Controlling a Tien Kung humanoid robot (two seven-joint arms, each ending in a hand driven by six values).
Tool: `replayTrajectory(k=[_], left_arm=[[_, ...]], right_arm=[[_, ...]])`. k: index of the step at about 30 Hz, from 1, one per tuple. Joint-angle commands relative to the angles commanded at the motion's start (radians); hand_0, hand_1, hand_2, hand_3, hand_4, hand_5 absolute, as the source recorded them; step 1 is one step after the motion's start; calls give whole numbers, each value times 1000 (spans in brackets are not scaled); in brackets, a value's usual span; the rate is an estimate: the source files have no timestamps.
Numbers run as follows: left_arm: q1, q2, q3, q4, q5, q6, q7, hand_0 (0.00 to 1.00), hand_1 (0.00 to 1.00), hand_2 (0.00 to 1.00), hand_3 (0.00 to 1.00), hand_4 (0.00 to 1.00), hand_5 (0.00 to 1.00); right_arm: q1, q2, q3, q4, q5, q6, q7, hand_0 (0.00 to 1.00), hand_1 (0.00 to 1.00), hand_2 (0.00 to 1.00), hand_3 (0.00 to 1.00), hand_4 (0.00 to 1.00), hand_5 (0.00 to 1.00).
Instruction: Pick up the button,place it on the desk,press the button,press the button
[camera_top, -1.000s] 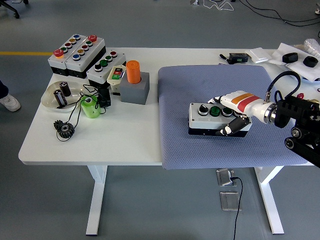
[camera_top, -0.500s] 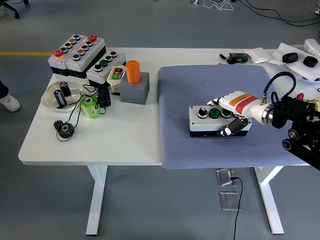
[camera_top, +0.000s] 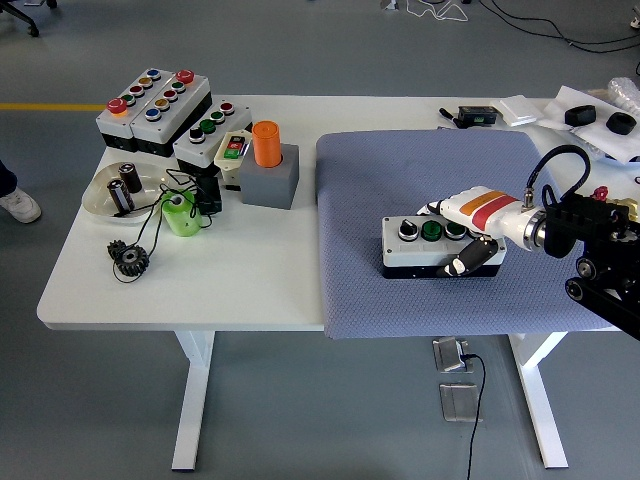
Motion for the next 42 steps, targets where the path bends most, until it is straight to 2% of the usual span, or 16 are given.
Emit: replayTrajectory(k=[1, 2, 7, 8, 13, 14, 19, 20, 22, 28, 34, 36, 42], left_arm=[[0, 0, 0, 0, 0, 0, 0, 674, 702, 722, 526, 375, 998], [-1, 0, 0, 0, 0, 0, 0, 674, 702, 722, 526, 375, 997], [-1, 0, -2, 0, 2, 0, 0, 674, 702, 722, 526, 375, 997], [-2, 0, -2, 0, 2, 0, 0, 674, 701, 721, 526, 375, 997], [-2, 0, -3, 0, 4, -1, 1, 674, 701, 721, 526, 375, 997], [-2, 0, -3, 0, 4, -1, 1, 674, 702, 722, 526, 375, 998], [-2, 0, -3, 0, 4, -1, 0, 674, 702, 722, 526, 375, 998], [-2, 0, -3, 0, 4, -1, 0, 674, 702, 721, 526, 375, 998], [-3, 0, -2, 0, 4, -2, 0, 674, 702, 721, 526, 375, 998], [-4, 2, -2, 0, 3, -2, 0, 674, 702, 721, 526, 375, 998], [-3, 2, -7, 0, 9, -2, 1, 674, 702, 721, 526, 375, 998], [-2, 2, -8, 0, 10, -2, 2, 674, 702, 721, 526, 375, 998], [-1, 1, -9, 0, 17, -2, 4, 673, 701, 721, 526, 375, 998]], right_arm=[[0, -1, 0, 0, 2, 3, -2, 672, 582, 711, 887, 738, 114], [0, -1, 0, 0, 3, 5, -3, 729, 636, 793, 980, 764, 131], [-3, -8, 4, 3, 16, 11, -2, 729, 636, 793, 980, 764, 131], [-4, -10, 5, 3, 19, 10, 1, 762, 672, 843, 998, 787, 135], [-5, -15, 9, 3, 23, 3, 10, 762, 672, 843, 998, 787, 135], [-5, -15, 9, 3, 23, 3, 10, 780, 697, 889, 998, 807, 147], [-9, -25, 18, 10, 24, 6, 11, 780, 697, 889, 998, 807, 147], [-9, -26, 19, 11, 24, 7, 10, 832, 730, 923, 998, 821, 153], [-10, -32, 21, 18, 23, 9, 8, 832, 730, 923, 998, 821, 153], [-21, -69, 53, 79, 26, 9, 9, 854, 744, 934, 998, 832, 153], [-38, -123, 79, 183, 43, 11, 3, 858, 753, 941, 998, 844, 145], [-39, -129, 80, 200, 47, 12, 0, 858, 753, 941, 998, 844, 145], [-38, -111, 78, 148, 55, 9, -3, 866, 767, 944, 998, 848, 146]])
